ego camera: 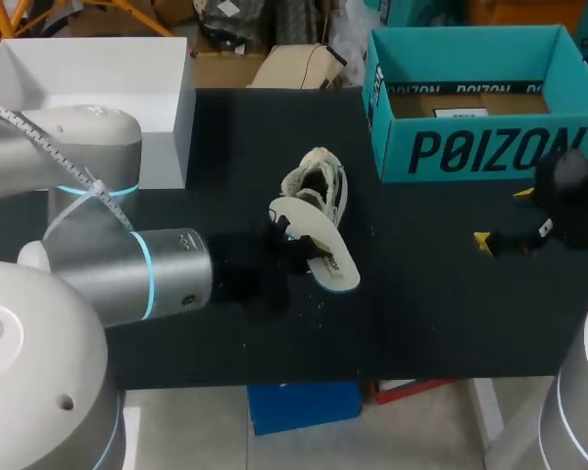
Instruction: Take the shoe out of the shoebox, open the shoe tongue, remove and reinsert the insole, then place the shoe into the shoebox
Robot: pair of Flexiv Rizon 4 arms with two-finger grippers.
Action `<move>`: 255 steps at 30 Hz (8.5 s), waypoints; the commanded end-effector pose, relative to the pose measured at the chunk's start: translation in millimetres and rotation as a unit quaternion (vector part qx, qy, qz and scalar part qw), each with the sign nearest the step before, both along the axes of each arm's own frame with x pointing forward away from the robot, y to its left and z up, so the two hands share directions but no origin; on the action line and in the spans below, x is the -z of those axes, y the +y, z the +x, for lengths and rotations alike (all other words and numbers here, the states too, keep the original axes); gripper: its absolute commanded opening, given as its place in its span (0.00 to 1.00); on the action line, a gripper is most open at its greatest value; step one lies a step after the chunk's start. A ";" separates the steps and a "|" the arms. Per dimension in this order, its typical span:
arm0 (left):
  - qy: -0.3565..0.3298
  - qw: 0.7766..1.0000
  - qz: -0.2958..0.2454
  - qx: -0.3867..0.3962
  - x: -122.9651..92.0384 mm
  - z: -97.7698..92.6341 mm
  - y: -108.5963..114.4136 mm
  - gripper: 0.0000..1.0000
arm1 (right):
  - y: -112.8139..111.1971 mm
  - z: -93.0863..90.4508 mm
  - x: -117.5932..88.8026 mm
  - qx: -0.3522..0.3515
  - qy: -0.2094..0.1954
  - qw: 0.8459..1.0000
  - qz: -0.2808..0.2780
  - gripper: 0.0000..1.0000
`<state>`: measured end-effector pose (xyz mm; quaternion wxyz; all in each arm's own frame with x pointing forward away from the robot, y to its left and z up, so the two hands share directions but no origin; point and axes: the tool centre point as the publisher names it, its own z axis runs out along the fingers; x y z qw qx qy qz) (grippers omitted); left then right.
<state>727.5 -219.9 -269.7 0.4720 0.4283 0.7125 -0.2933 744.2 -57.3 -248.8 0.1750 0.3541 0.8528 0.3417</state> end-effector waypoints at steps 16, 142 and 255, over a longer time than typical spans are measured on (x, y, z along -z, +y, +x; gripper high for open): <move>-0.226 0.886 -0.401 0.050 37.9 -3.1 3.0 0.00 | 0.7 -0.4 0.3 0.001 -0.001 1.000 0.000 1.00; 0.091 0.940 -0.307 0.122 -16.3 45.2 -13.2 0.00 | 0.7 -0.4 0.3 0.001 -0.001 1.000 0.000 1.00; 0.122 0.832 0.083 0.535 67.5 44.0 10.0 0.00 | 0.7 -0.4 0.3 0.001 -0.001 1.000 0.000 1.00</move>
